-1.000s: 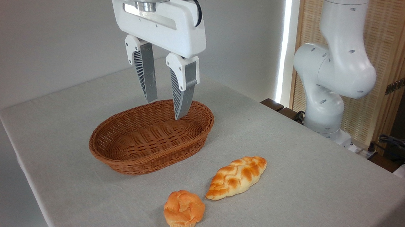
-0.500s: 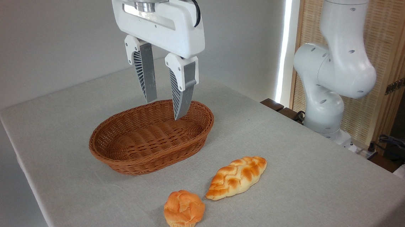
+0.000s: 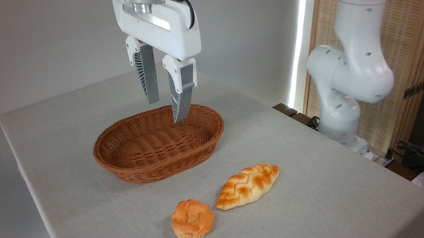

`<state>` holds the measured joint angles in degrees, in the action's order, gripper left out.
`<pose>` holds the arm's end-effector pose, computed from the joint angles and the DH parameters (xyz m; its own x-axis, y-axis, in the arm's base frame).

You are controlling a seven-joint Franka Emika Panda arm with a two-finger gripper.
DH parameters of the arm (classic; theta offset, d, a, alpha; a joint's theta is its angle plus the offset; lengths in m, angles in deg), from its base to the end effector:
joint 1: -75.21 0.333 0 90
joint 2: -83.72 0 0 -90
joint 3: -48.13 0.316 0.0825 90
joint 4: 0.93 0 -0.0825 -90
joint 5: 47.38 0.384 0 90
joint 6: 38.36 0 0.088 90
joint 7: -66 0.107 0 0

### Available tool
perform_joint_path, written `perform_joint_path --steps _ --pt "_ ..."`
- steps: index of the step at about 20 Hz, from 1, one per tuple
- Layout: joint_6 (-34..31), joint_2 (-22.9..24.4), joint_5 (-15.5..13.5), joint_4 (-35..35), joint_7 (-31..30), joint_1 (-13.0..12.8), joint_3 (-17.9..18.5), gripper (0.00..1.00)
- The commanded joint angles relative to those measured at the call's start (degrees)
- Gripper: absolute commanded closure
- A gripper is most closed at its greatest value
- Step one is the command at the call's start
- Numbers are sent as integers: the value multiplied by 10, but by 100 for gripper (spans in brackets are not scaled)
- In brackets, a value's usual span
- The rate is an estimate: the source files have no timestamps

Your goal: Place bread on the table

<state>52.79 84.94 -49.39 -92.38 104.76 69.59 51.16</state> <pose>0.5491 -0.0282 0.6261 0.7507 -0.6597 0.0351 -0.6605 -0.7506 0.0182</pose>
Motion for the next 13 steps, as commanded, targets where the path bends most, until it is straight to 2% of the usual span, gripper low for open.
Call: perform_joint_path --steps 1,13 --pt "-15 -9 8 15 9 13 -11 0" --pt "-16 -7 21 15 11 13 -7 0"
